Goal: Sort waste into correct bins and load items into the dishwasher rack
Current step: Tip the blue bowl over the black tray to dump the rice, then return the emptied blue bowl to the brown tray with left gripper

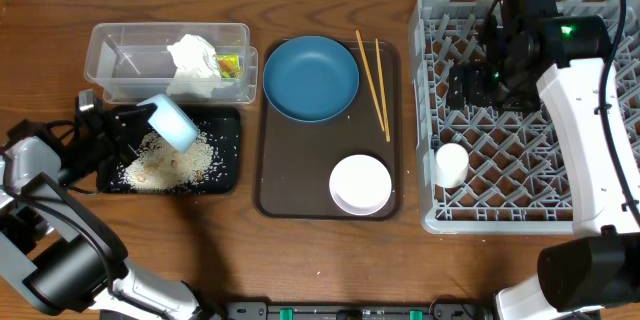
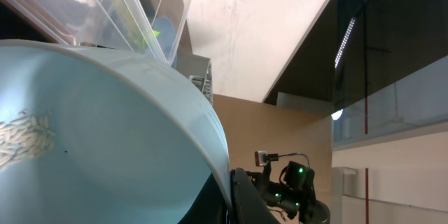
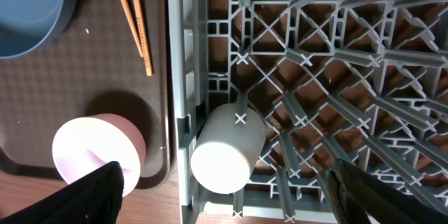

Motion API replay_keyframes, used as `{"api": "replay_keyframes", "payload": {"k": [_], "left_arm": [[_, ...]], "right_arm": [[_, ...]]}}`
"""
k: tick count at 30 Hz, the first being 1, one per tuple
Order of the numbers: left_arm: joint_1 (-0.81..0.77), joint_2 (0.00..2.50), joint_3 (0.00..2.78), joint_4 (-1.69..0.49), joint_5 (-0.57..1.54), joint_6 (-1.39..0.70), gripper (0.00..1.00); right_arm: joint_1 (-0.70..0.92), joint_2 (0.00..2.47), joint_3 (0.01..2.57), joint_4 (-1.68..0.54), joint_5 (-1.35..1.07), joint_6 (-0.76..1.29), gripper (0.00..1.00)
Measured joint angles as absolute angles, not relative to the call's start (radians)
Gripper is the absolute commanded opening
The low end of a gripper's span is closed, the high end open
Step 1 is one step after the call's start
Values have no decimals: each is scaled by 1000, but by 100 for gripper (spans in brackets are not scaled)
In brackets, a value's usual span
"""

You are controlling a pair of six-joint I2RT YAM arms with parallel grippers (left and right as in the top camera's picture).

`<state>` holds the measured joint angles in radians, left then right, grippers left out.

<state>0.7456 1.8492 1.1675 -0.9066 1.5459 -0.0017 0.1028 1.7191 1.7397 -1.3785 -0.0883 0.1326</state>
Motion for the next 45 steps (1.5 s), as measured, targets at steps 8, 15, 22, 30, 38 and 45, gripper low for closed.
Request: {"api": "replay_keyframes", "payload": {"k": [8,15,22,30,38,45], "left_arm": [[745,1849,1168,-854,1547,-30,7],[733,1849,1168,-848,1546,-59,6],[708,1849,1168,-802,1546,-58,6],[645,1827,1168,-876,1534,-50,6],[292,1601,1168,-883,1275,-35,6],[-130,1541,1173,-877,739,-88,6]], "right_arm": [[103,1719,1740,-1378,-88,133,91],[103,1719,1740,-1379,-88,133,91],[103,1719,1740,-1379,-88,133,92],[103,1719,1740,-1380,-88,133,92],[103,1719,1740,-1379,-88,133,91],[103,1719,1740,-1376,-88,133,92]]}}
